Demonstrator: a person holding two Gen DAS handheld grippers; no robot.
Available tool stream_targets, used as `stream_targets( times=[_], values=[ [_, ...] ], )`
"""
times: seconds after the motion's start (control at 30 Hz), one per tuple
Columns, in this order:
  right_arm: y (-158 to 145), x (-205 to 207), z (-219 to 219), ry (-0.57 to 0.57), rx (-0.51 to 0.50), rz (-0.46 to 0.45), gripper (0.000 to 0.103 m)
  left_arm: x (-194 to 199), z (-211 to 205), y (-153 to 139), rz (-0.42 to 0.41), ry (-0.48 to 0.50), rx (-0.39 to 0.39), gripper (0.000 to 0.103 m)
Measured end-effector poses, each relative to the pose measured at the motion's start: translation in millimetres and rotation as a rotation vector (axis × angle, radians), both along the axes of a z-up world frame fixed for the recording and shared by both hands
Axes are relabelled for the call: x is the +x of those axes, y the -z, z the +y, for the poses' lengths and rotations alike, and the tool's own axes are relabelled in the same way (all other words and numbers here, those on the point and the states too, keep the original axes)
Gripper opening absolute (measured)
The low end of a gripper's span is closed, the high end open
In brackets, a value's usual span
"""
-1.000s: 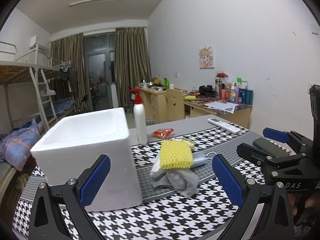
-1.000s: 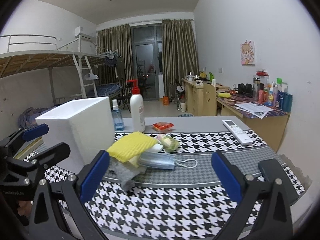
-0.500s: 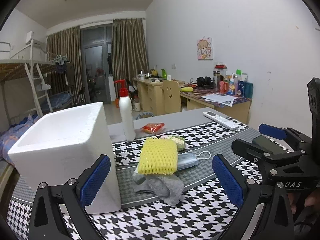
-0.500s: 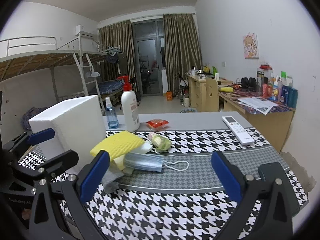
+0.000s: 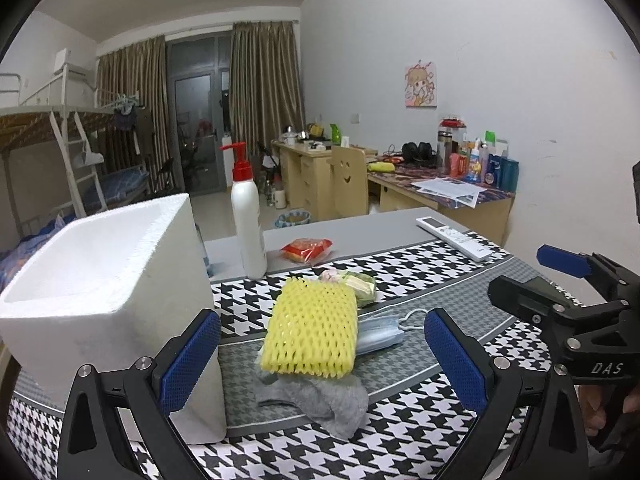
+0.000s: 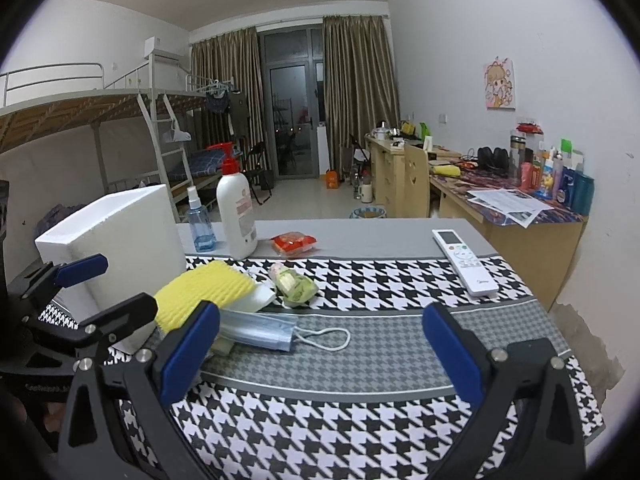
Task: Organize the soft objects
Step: 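Move the left tool to the yellow mesh net while the right tool approaches the blue face mask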
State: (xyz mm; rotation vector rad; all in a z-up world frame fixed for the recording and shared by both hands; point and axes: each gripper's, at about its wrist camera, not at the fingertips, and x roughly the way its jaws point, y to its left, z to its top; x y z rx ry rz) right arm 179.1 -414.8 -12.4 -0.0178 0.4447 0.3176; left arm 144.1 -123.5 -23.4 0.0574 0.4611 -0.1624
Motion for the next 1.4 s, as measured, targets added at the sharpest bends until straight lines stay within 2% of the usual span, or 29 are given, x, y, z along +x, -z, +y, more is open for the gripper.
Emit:
stream_targets(
  times=[0.33, 0.43, 0.97, 1.23, 1.4],
  values=[
    [9.9, 29.1, 4.6, -0.033, -0.033, 0.068, 0.103, 26.4, -3.2, 13.7, 0.070, -0.042, 0.030, 0.101],
    [11.8, 33.3, 9.8, -0.060, -0.044, 0.081, 0.103, 29.7, -4.1, 18.4, 0.073, -0.046, 0.048, 0.099],
    [20.1, 48.0, 30.0, -0.137, -0.066, 0.129, 0.103, 47.1, 20.4, 21.2, 0.095, -0.162, 0.039, 0.098],
    [25.9, 53.2, 36.4, -0.171, -0.077, 0.163, 0.103, 52.2, 18.5, 28.5, 0.149, -0.108, 0.034, 0.084],
    [29.4, 56.3, 41.2, -0.194, -0.085, 0.183, 0.103, 55.5, 17.8, 31.4, 0.164, -0.091, 0.027, 0.079]
  ],
)
